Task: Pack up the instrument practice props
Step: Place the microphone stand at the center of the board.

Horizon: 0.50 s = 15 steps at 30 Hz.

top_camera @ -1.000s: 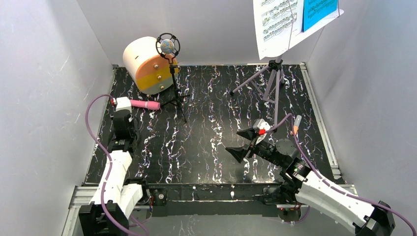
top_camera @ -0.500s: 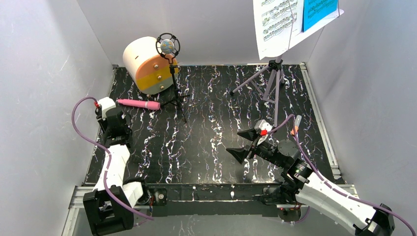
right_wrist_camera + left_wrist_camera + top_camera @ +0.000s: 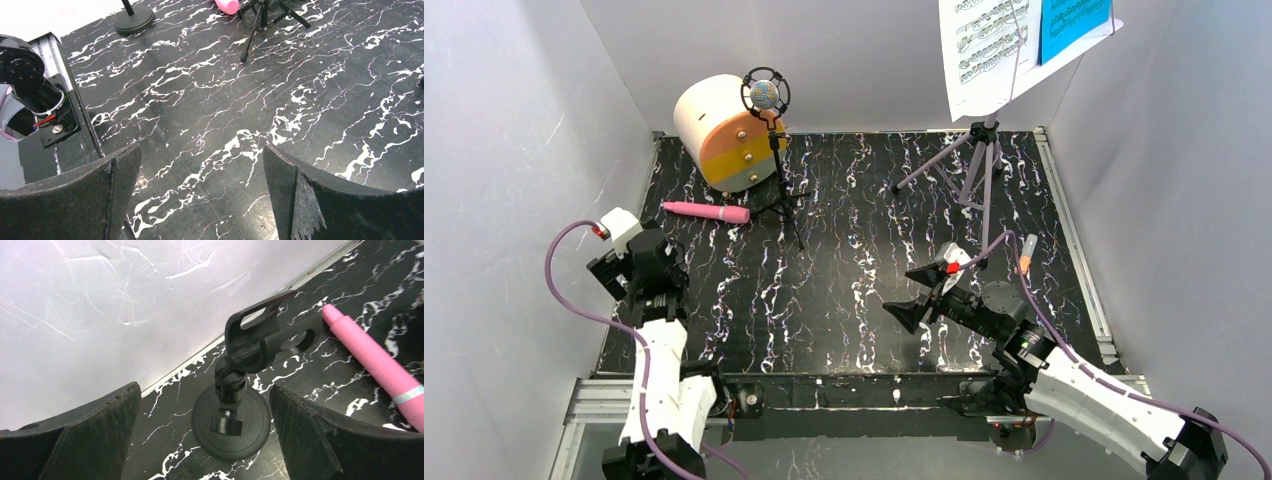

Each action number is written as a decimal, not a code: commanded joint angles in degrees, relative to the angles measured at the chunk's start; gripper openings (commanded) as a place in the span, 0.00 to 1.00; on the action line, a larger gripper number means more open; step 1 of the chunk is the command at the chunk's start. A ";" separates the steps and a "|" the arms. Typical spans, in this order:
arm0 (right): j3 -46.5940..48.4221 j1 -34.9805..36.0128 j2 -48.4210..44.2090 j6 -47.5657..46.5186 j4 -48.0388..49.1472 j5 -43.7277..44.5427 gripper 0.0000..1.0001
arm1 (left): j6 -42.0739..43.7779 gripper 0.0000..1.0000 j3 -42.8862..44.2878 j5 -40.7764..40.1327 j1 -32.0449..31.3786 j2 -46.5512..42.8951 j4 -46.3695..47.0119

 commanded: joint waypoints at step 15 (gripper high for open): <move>7.45 -0.15 7.50 -0.91 -2.27 2.74 0.99 | 1.12 0.98 22.63 37.96 -9.93 -6.64 -11.11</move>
